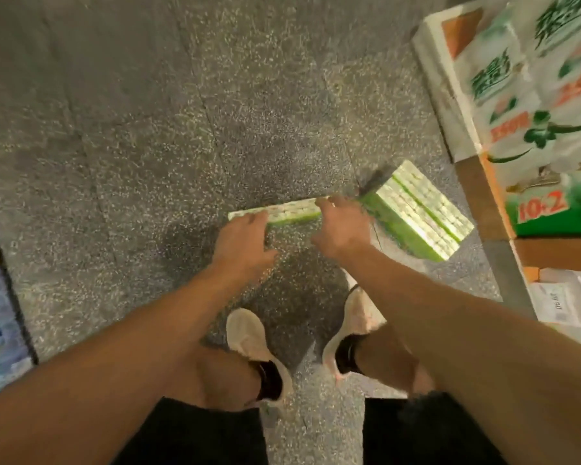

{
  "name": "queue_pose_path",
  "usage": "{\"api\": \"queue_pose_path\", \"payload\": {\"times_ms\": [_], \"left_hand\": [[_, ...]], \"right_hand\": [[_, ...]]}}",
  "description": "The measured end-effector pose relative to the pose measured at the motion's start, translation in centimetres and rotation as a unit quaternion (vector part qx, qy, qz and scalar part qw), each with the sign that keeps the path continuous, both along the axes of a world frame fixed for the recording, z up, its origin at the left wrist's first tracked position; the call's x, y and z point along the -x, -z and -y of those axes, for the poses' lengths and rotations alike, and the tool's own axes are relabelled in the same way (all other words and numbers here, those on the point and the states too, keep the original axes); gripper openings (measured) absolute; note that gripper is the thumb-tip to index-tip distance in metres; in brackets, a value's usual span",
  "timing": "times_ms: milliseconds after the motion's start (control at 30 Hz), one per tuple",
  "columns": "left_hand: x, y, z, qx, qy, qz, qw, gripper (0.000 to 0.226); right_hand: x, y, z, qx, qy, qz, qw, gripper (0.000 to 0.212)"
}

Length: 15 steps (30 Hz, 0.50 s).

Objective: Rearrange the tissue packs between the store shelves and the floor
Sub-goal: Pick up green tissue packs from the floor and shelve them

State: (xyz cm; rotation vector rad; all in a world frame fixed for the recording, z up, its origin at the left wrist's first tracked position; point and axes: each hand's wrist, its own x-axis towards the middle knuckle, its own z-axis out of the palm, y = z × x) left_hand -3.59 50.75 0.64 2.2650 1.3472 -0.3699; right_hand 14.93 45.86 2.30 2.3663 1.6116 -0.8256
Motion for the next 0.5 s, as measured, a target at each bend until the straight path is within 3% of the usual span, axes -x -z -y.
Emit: {"api": "queue_pose_path", "payload": {"times_ms": [167, 233, 300, 400, 500], "left_hand": [[-2.6, 17.8, -4.7, -0.013, 0.031, -0.062, 0.998, 0.092], [-3.1, 23.2, -6.2, 0.018, 0.018, -0.097, 0.995, 0.100], [-3.3, 26.8, -7.0, 0.033, 0.023, -0.122, 0.992, 0.093], [-3.3, 27.8, -7.4, 0.000, 0.010, -0.108, 0.994, 0.056], [-2.1, 22.4, -7.8, 0.005, -0.030, -0.079, 0.996, 0.038]], "right_hand": [[-1.5, 19.0, -5.7, 0.033, -0.090, 0.045, 0.994, 0.085], [-2.1, 24.9, -6.5, 0.055, -0.116, 0.057, 0.990, 0.094], [-2.6, 29.0, -6.8, 0.059, -0.121, 0.066, 0.989, 0.090], [-2.7, 30.0, -7.5, 0.036, -0.117, 0.085, 0.989, 0.068], [-2.2, 24.3, -8.0, -0.006, -0.130, 0.082, 0.988, 0.060]]}}
